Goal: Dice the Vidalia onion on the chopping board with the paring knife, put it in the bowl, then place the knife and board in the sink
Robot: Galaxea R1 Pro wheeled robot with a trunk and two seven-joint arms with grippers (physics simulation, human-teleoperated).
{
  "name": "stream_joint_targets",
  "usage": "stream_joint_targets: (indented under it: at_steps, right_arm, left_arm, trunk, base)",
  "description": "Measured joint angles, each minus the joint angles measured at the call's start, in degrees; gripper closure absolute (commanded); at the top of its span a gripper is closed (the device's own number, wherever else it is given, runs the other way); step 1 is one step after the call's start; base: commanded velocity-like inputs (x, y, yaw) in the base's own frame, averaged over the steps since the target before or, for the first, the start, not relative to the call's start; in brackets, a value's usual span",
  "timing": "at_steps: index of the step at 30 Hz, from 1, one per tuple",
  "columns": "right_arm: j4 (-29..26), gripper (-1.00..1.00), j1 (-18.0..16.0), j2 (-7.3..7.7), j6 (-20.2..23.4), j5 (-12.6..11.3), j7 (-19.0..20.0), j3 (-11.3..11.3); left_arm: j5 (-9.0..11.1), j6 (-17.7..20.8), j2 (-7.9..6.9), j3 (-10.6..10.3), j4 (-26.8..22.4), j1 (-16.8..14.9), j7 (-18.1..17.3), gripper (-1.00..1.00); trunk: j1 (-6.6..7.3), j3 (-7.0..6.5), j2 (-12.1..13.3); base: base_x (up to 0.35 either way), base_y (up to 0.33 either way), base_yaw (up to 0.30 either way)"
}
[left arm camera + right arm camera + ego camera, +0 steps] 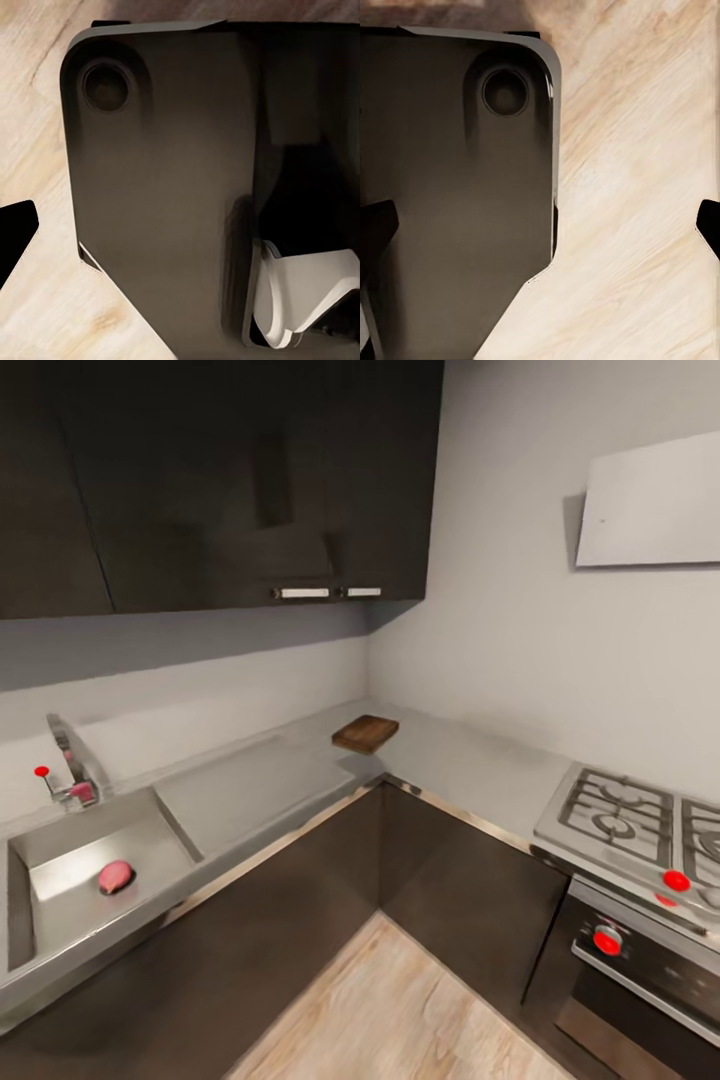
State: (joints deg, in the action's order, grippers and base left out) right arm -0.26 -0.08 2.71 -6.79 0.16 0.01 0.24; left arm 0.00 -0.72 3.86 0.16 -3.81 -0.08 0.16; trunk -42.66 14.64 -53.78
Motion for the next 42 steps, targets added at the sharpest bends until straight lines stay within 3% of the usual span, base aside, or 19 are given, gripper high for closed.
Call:
stream_joint_targets:
  at_steps: [13, 30, 42]
  right_arm:
    - [0.0, -1.0, 0.0, 0.0, 0.0, 0.0, 0.0, 0.0]
    - [0.0, -1.0, 0.0, -0.03, 0.0, 0.0, 0.0, 0.0]
    - [0.0, -1.0, 0.0, -0.03, 0.0, 0.0, 0.0, 0.0]
  left_arm:
    - [0.1, 0.0, -0.09, 0.0, 0.2, 0.0, 0.0, -1.0]
    - [0.1, 0.0, -0.09, 0.0, 0.2, 0.0, 0.0, -1.0]
    - [0.1, 0.0, -0.09, 0.0, 0.2, 0.0, 0.0, -1.0]
  trunk:
    - [2.85, -2.34, 5.2]
    - [6.58, -5.4, 12.1]
    - [9.2, -7.56, 16.9]
  base:
    - [0.304, -0.141, 0.217]
    - [0.267, -0.163, 0.035]
    - [0.059, -0.012, 0.023]
